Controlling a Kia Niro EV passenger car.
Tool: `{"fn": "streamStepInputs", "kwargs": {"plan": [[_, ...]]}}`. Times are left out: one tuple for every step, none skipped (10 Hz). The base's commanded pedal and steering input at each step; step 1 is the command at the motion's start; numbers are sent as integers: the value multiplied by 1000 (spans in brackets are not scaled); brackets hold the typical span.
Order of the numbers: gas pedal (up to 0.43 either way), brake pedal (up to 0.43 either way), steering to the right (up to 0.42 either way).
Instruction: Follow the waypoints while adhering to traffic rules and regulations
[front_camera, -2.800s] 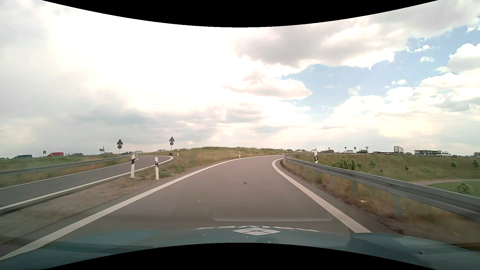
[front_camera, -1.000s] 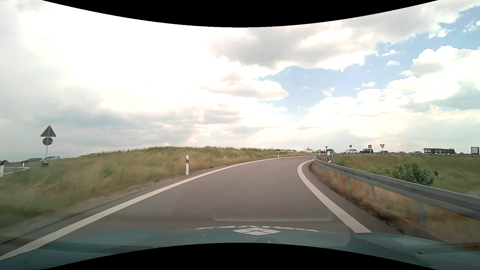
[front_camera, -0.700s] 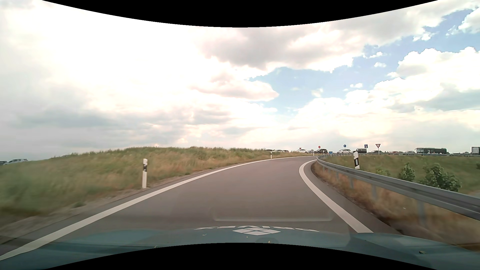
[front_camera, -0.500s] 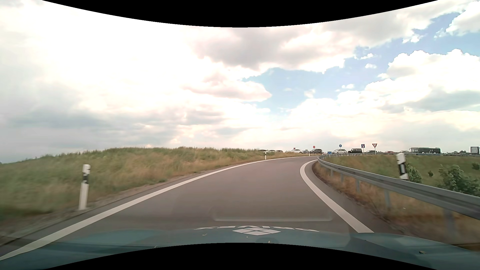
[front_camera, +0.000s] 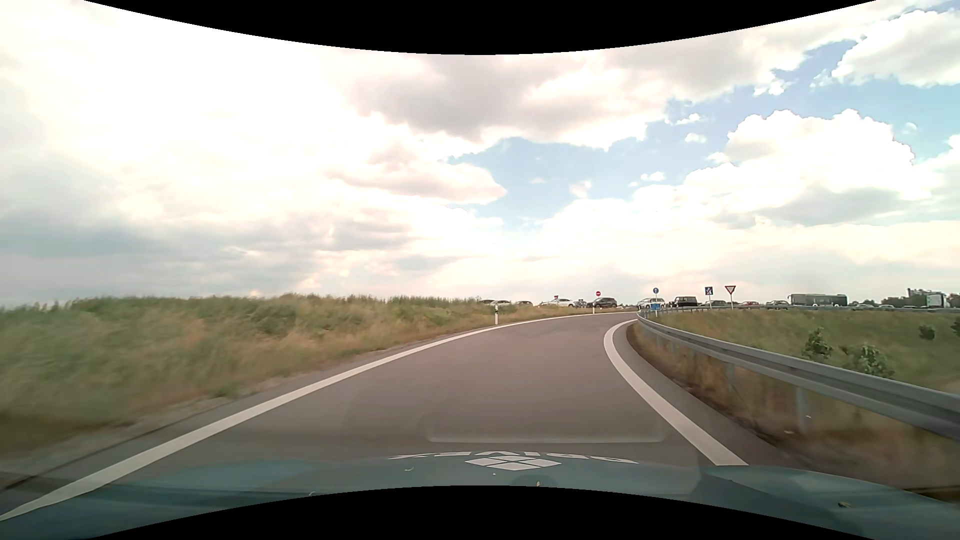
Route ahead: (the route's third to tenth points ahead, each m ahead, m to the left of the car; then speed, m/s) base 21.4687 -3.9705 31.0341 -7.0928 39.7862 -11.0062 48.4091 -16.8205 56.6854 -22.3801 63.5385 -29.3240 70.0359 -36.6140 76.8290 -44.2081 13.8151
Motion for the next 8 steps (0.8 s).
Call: {"fn": "streamStepInputs", "kwargs": {"plan": [[209, 0, 60], [197, 0, 61], [197, 0, 61], [197, 0, 62], [189, 0, 62], [169, 0, 62], [157, 0, 62], [157, 0, 64]]}}
